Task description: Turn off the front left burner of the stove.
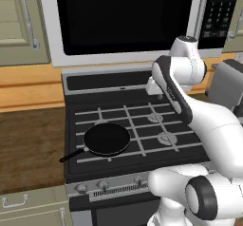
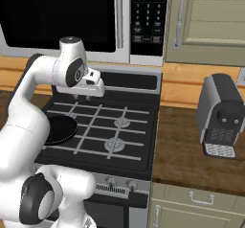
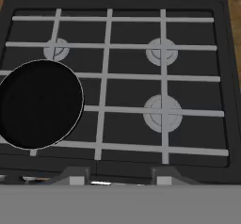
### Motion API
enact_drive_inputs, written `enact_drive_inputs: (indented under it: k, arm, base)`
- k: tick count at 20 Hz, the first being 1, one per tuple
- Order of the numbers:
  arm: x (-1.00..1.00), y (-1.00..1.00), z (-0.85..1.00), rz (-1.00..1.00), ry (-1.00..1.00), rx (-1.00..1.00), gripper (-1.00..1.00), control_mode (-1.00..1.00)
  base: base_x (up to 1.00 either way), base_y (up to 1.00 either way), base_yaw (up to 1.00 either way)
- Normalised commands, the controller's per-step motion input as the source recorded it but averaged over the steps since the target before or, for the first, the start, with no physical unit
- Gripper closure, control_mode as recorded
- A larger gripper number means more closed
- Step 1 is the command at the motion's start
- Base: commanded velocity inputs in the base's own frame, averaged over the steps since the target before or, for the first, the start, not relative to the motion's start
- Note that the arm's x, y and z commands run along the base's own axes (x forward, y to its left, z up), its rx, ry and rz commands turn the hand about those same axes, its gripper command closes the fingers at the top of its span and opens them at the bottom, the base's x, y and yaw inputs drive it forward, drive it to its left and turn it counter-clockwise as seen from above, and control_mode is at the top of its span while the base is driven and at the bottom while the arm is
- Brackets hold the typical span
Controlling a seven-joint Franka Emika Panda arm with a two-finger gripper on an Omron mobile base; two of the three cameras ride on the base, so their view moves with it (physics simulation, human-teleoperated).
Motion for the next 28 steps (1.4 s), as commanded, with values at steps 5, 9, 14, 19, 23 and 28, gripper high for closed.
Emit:
enact_drive_inputs:
  k: [5, 9, 14, 19, 23, 28]
  arm:
    - [-0.46, 0.57, -0.04, 0.1, 0.0, -0.13, -1.0, -1.0]
    - [-0.75, 1.0, -0.26, 0.33, 0.0, -0.38, -1.0, -1.0]
    - [-0.9, 1.0, -0.42, 0.32, 0.0, -0.34, -1.0, -1.0]
    - [-0.84, 1.0, -0.38, 0.28, 0.0, -0.27, -1.0, -1.0]
    - [-0.74, 1.0, -0.36, 0.21, 0.0, -0.19, -1.0, -1.0]
    - [-0.65, 1.0, -0.57, 0.25, 0.0, -0.2, -1.0, -1.0]
  base:
    - [0.0, 0.0, 0.0]
    - [0.0, 0.0, 0.0]
    - [0.0, 0.0, 0.0]
    - [0.0, 0.0, 0.0]
    - [0.0, 0.0, 0.0]
    - [0.0, 0.0, 0.0]
